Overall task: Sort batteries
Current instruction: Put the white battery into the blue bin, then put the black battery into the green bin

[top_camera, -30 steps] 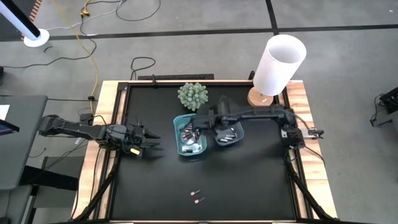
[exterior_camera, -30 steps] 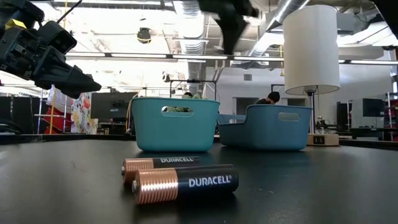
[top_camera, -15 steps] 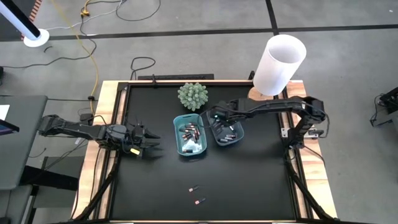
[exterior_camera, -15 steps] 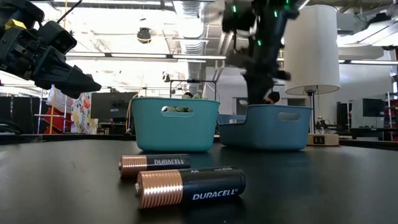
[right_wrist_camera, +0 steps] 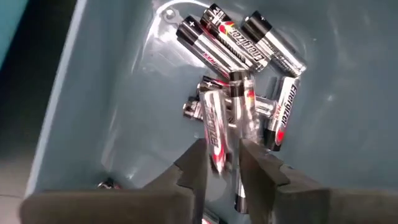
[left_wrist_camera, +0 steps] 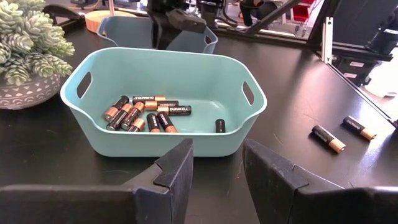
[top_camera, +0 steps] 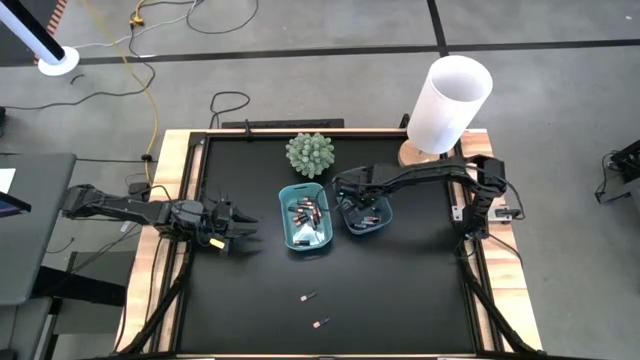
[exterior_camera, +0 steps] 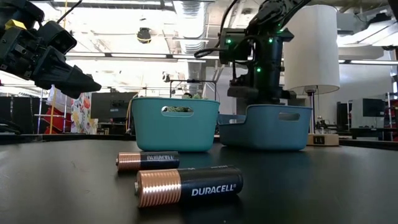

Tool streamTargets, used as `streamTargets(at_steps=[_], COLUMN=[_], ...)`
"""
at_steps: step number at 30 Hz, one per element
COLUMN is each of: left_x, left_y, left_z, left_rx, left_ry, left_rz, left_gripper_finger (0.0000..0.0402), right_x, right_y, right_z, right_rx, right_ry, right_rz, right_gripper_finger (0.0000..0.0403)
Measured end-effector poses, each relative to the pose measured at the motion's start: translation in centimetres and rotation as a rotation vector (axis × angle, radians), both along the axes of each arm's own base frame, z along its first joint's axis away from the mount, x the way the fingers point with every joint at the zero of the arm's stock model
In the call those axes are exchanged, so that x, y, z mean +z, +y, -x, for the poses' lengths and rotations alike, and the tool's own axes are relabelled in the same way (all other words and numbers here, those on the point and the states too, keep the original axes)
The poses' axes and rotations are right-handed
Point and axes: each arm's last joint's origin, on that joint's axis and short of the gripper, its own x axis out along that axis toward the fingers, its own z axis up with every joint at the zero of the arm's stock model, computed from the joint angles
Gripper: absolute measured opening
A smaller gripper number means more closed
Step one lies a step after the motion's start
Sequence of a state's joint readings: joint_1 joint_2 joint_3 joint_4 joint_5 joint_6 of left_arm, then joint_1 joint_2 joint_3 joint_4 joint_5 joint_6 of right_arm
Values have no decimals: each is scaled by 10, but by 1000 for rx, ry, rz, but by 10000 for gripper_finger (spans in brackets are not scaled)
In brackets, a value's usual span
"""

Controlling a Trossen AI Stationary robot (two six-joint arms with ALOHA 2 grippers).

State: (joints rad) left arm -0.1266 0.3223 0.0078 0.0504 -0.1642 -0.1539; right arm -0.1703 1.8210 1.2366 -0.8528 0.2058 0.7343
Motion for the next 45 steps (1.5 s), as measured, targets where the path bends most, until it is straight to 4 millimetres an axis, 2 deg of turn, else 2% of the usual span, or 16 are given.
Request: streamTargets(at_steps=[7,13,19,23,26,31,35,38,45], left_x=[0,0,0,0,0,0,0,0,0], left_y=[0,0,0,0,0,0,0,0,0], left_z=[0,0,0,0,0,0,0,0,0], left_rx=[0,0,0,0,0,0,0,0,0], left_ry=[1,0,0,1,0,1,0,1,1], left_rz=[0,0,0,0,0,0,0,0,0], left_gripper_finger=[136,136,136,136,136,136,136,136,136], right_x=[11,45,85,95,90,68,49,33,12], right_y=[1,8,35,64,89,129,154,165,183], right_z=[3,11,13,8,2,-14,-33,-48,-87], right_rx=[0,58,179,371,575,853,923,969,1080], right_ry=[-33,-152,-387,-460,-452,-431,-510,-515,-376], right_rz=[6,35,77,110,150,204,221,174,120], right_gripper_finger=[154,192,194,189,181,167,157,153,154])
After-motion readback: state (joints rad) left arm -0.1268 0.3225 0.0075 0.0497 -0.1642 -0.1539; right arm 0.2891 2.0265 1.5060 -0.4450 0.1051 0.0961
